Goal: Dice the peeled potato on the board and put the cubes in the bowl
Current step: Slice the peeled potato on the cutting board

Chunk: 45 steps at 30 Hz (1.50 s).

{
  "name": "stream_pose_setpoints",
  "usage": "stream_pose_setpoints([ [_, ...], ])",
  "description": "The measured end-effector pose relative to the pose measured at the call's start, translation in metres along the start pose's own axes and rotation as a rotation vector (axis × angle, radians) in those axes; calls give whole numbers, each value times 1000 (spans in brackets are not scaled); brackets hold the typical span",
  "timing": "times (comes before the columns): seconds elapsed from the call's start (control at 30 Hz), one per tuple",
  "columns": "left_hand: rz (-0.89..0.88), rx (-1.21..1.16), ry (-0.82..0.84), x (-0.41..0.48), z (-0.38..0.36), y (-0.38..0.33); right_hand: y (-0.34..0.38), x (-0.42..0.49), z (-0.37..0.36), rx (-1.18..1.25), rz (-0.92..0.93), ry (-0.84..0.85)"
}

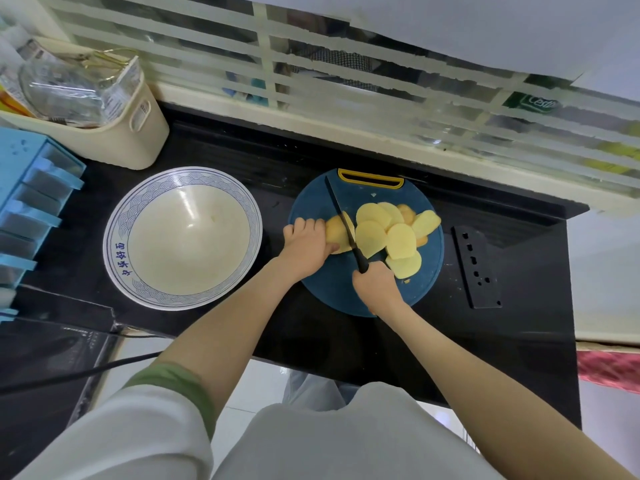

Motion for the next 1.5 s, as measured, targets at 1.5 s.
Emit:
stream_pose_setpoints([
  [1.5,93,5,-69,-13,34,10,16,-31,63,-419,121,-273],
])
Point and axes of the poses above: each hand's wrist, its own x-axis towards the middle knuckle, its own z-axis out of the back of the hand, y = z × x, the point moved 4 cm from there along x, towards the middle knuckle, and after that the axes turned 1 degree about y, right-handed, at the moved point
